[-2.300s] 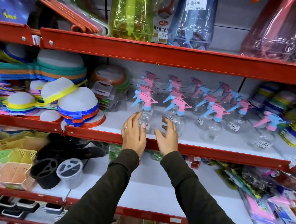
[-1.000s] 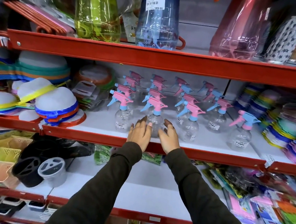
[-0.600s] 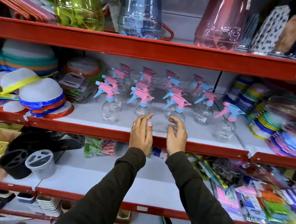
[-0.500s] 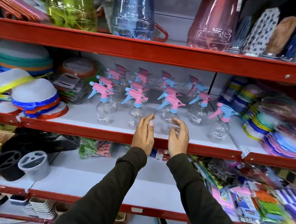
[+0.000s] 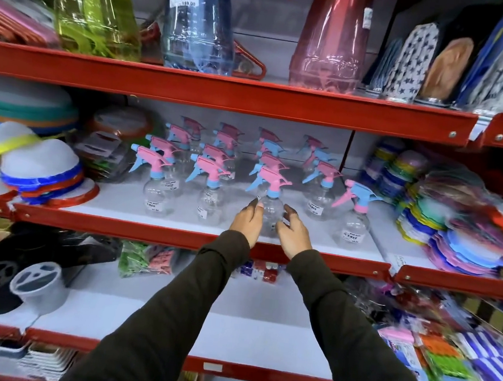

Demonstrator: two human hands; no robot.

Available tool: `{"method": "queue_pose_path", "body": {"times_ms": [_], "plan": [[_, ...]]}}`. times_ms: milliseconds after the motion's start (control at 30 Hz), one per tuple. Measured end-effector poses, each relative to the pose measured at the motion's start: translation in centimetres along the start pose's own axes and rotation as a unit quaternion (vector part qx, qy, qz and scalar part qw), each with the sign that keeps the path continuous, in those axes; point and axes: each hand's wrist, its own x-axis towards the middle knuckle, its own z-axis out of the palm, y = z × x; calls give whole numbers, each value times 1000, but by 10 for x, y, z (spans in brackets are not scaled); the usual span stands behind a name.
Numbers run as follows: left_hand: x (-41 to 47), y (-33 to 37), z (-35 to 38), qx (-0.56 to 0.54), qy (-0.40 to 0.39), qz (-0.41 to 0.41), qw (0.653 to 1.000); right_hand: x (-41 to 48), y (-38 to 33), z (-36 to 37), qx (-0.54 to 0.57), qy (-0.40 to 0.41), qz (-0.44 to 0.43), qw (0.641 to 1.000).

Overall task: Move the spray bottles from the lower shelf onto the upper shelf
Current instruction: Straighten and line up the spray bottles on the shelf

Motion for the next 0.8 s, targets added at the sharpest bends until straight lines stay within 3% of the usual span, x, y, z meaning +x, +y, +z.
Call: {"method": "queue_pose_path", "body": {"times_ms": [567,800], "plan": [[-14,0,3,18,0,-3,1000,-3,6,-2,-36,2,-14,999],[-31,-8,17,-27,175,101,979,-18,11,-15,11,113,-75,991]]}}
